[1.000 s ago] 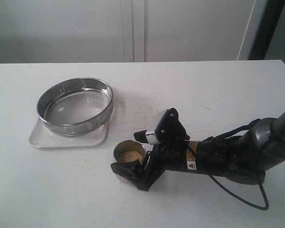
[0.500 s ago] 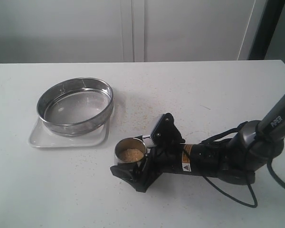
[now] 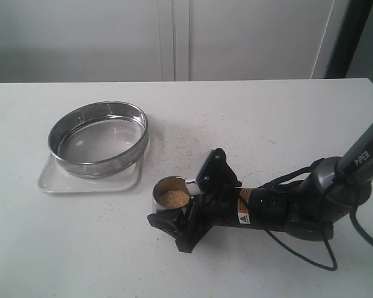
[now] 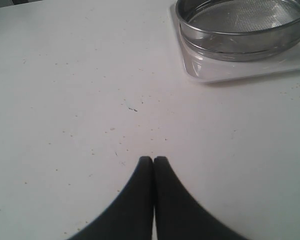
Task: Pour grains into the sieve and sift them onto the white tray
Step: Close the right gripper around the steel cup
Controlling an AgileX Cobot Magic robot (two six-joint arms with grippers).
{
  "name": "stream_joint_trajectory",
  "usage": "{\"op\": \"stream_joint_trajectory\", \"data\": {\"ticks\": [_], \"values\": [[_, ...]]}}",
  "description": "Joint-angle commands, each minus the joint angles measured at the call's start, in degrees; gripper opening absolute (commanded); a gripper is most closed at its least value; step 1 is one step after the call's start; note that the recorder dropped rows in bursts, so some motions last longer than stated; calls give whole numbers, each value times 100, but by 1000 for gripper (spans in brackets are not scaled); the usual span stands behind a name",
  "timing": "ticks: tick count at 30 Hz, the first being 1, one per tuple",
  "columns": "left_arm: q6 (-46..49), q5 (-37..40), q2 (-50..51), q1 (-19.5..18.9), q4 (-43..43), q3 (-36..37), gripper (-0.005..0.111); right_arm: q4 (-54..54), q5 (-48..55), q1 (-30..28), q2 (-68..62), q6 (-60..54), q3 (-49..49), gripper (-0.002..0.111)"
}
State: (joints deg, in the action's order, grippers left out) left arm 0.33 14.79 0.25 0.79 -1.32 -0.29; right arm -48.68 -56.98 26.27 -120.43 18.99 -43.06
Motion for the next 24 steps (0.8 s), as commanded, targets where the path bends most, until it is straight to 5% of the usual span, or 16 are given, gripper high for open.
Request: {"op": "stream_joint_trajectory", "data": {"ticks": [1,24], "values": [[15,-12,-25,-19,39,29,0,-25,271,-4,-4,-65,-35,0],[15,-12,-25,-19,39,29,0,8,292,-4,709,14,-25,0]]}}
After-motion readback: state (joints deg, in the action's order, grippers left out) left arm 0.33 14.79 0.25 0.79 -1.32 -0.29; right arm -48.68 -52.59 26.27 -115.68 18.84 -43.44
